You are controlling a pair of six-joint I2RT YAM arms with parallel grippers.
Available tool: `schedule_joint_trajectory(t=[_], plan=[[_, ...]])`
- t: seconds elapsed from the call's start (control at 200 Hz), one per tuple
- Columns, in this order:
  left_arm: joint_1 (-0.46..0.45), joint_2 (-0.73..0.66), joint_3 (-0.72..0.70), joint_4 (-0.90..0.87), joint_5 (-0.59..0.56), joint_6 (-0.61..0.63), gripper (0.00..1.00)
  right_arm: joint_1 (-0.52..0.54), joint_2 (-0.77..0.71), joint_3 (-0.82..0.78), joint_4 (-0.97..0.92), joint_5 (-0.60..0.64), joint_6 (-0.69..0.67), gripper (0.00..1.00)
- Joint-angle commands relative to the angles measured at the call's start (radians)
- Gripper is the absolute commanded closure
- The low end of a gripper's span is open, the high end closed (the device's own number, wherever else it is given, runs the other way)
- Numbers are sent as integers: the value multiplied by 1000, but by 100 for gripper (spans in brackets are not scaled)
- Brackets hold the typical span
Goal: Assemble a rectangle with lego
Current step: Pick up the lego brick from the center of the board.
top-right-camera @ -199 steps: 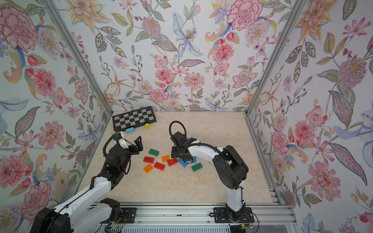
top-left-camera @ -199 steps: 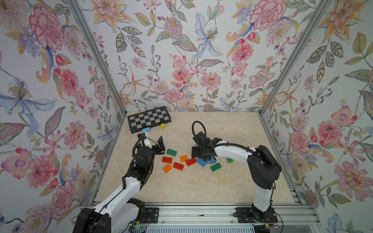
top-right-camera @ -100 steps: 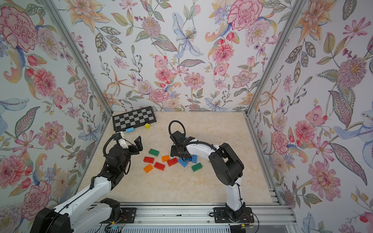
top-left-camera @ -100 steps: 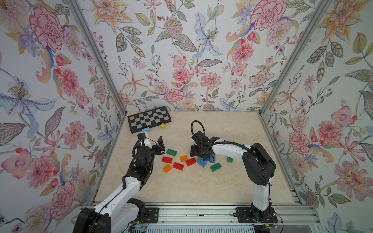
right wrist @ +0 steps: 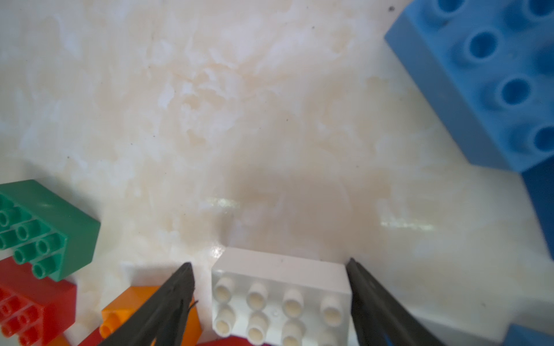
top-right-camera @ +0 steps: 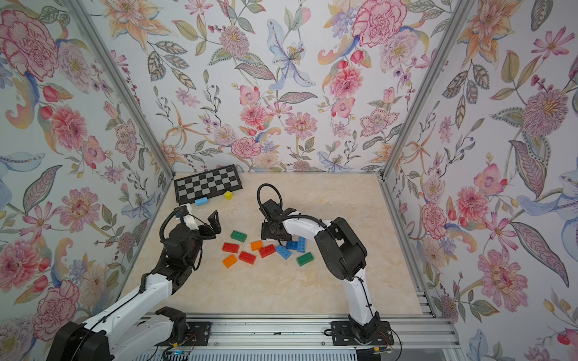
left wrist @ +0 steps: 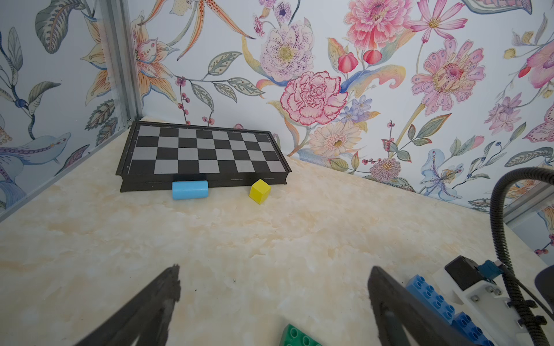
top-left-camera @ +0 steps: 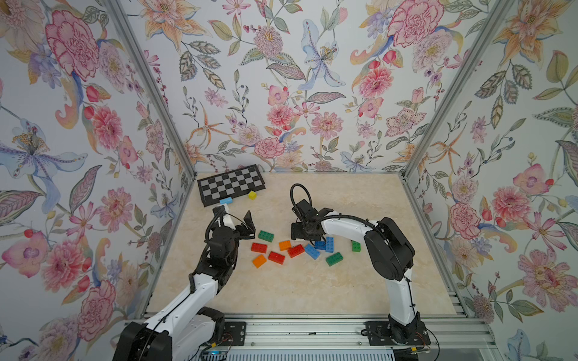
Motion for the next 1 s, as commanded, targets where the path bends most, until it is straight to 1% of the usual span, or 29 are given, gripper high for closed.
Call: schedule_joint_trajectory(t=[0.0, 0.205, 0.305, 0.6, 0.696, 0.781, 0.996], plan=[[-4, -5, 3, 4, -25, 11, 1, 15, 50, 55, -67, 58, -44, 20], [-4, -5, -3, 16, -25, 6, 1, 50, 99, 144, -169, 141, -91, 20], [-4, -4, -4, 18, -24, 6, 1, 63, 102, 163, -193, 167, -95, 22], [-3, -9, -11, 19, -25, 0, 1, 67, 73, 159, -201, 173, -90, 23], [-3, -10, -13, 20, -27, 0, 1, 66, 67, 155, -201, 172, -91, 26], [-3, -10, -12, 20, -27, -2, 1, 67, 67, 152, -200, 169, -92, 32], [-3, -13, -9, 15, -25, 3, 1, 61, 30, 139, -200, 161, -104, 57]])
